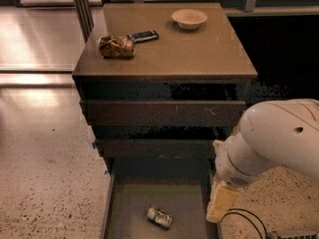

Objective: Pick 7up can from bottom drawer and place on counter

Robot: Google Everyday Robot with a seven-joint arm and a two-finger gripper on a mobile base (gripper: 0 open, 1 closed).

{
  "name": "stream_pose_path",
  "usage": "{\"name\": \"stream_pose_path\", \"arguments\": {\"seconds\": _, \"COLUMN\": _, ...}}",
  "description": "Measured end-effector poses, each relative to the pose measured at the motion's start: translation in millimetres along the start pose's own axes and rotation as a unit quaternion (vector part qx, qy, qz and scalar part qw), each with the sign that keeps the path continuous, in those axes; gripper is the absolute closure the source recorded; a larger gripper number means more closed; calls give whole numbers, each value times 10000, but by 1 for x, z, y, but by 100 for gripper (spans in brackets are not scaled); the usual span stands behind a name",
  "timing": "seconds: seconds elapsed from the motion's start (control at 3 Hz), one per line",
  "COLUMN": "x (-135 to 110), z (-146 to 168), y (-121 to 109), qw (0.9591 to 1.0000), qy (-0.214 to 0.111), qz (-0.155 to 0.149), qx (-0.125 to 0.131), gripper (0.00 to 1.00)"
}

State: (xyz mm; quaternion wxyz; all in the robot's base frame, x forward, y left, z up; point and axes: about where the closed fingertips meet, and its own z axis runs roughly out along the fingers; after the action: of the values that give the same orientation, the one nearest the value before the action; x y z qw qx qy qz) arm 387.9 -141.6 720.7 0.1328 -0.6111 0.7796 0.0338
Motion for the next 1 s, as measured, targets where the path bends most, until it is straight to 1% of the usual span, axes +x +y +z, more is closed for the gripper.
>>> {"name": "stream_pose_path", "arguments": {"seconds": 0.33, "x": 11, "z": 48, "y": 8, "qw": 9997, "qy": -55, "qz": 132, "qx": -180, "gripper": 0}}
{"name": "stream_pose_path", "arguments": {"seconds": 0.67, "x": 17, "z": 82, "y": 13, "qw": 9987, "qy": -222, "qz": 249, "qx": -386, "gripper": 0}}
{"name": "stream_pose_path", "arguments": {"seconds": 1.0, "x": 15, "z": 90, "y": 19, "qw": 9988, "qy": -171, "qz": 200, "qx": -413, "gripper": 0}}
